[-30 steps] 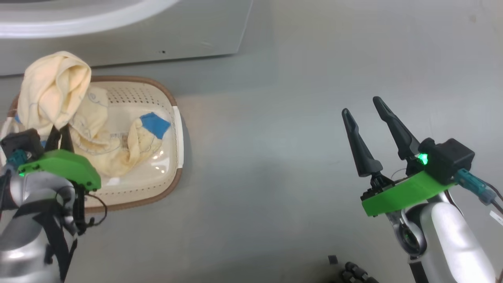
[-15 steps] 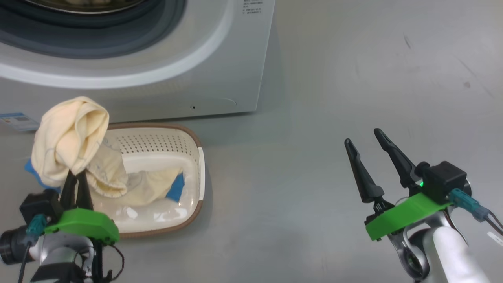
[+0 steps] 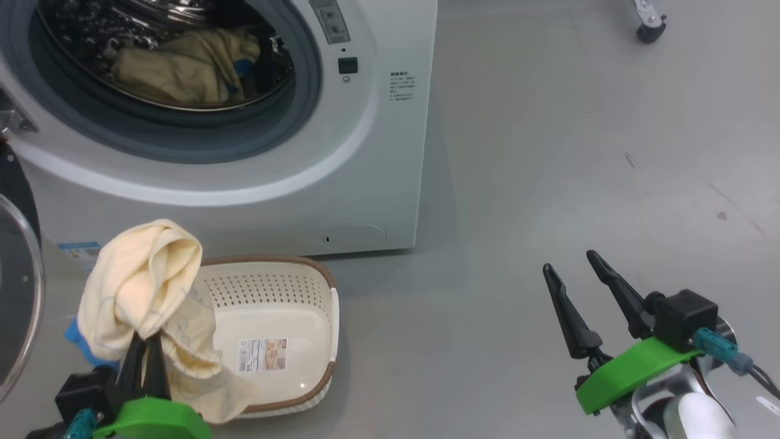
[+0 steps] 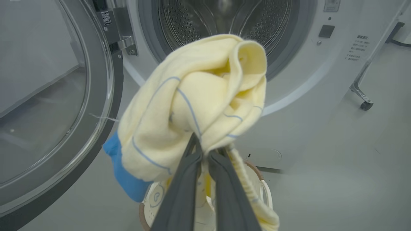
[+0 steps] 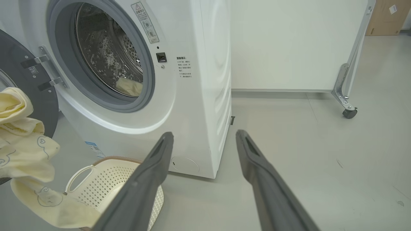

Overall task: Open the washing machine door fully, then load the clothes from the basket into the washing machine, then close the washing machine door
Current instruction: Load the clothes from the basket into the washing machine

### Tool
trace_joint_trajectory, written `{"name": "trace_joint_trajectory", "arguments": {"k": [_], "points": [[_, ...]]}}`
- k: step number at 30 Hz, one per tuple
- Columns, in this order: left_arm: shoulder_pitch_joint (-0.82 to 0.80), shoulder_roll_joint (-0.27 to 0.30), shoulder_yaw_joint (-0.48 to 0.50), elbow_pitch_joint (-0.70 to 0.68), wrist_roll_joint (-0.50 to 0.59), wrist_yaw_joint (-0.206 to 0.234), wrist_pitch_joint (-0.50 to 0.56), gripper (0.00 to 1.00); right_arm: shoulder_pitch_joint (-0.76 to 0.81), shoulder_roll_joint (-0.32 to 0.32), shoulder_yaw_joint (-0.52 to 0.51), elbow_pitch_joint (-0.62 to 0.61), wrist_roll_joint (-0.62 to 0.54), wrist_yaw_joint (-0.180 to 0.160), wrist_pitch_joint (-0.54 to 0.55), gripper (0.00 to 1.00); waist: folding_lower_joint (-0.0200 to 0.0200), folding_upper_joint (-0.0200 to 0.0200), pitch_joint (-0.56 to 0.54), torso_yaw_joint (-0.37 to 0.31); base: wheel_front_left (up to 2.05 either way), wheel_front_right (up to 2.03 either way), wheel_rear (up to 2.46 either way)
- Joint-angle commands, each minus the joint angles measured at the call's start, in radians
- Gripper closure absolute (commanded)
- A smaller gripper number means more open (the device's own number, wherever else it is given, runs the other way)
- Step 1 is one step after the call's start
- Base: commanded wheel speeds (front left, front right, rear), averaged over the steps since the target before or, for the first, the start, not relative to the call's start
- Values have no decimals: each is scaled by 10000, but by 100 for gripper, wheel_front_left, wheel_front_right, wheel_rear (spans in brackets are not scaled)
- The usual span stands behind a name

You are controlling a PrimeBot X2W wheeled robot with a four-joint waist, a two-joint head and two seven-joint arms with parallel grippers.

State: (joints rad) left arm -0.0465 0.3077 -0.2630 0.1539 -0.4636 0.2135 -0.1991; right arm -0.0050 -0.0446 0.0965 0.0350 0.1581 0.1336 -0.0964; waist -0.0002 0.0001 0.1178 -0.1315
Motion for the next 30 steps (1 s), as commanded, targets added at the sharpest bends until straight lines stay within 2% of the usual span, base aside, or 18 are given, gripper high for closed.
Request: {"name": "trace_joint_trajectory", "arguments": {"k": [1,12,20,30], "points": [[-91,329,370,-605,146,149,48,100,-167,-56,133,-423,-91,-29,38,0,2,-1,-339,111,0,0,0],[969,478,151,-2027,266,602,605,100,197,-56,-37,-792,-243,-29,382,0,2,-1,-938,380,0,0,0],[1235,506,111,-2390,256,796,821,100,307,-56,-43,-960,-304,-29,523,0,2,-1,-1093,440,0,0,0],[1176,547,78,-2485,219,836,861,100,256,-56,105,-944,-275,-29,510,0,2,-1,-986,356,0,0,0]]}}
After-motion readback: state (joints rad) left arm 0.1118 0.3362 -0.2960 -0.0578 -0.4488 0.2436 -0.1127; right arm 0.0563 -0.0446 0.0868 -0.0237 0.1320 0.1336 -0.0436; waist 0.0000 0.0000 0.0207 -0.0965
